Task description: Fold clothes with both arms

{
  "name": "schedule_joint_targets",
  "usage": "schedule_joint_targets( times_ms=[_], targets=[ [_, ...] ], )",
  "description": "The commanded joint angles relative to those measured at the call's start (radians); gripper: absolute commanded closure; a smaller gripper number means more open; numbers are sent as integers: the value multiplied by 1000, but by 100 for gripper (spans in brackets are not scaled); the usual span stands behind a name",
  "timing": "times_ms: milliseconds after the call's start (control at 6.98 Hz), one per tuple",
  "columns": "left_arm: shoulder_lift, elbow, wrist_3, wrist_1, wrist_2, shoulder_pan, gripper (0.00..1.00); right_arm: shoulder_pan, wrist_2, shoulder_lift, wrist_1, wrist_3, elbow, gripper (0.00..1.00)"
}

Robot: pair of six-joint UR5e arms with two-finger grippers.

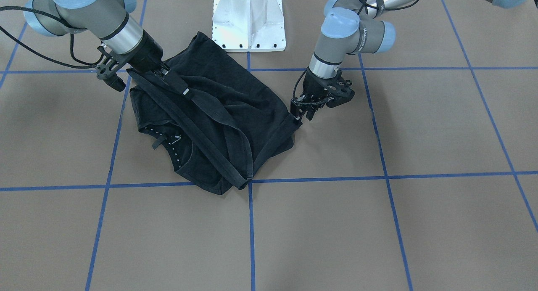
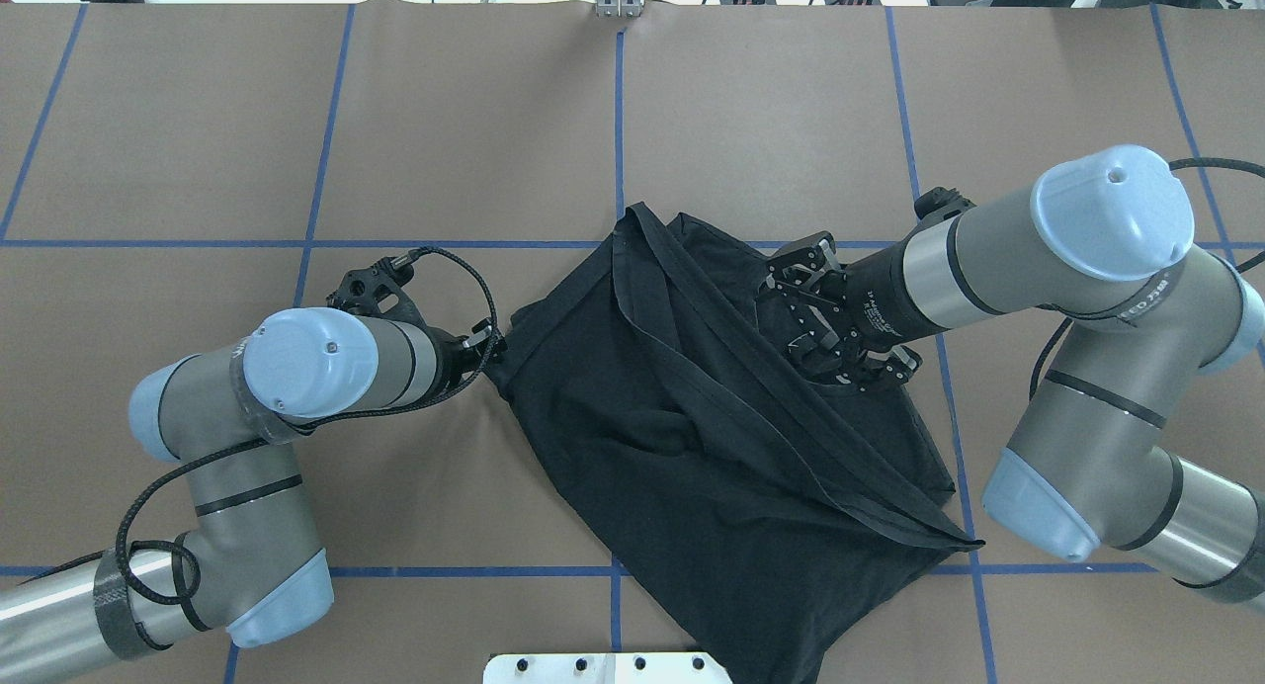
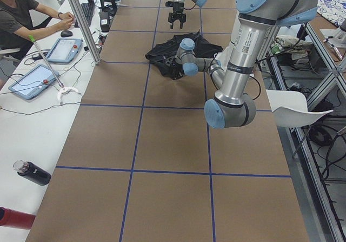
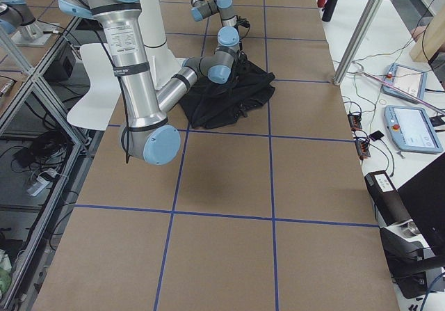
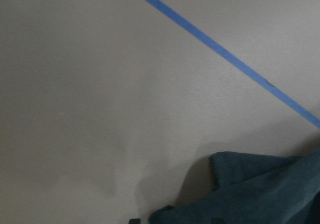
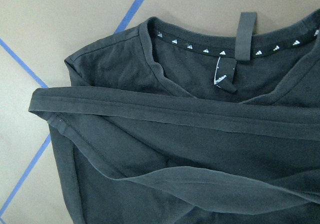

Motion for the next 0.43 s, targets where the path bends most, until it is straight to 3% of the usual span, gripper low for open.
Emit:
schedule_joint_targets(
  times_ms=[0, 286],
  targets=[
    [-7, 9, -1, -2, 0, 4, 43, 0, -1, -4, -2, 0, -12, 0],
    [-12, 21, -1, -46, 0, 13, 48, 0, -1, -6, -2, 0, -13, 0]
  ],
)
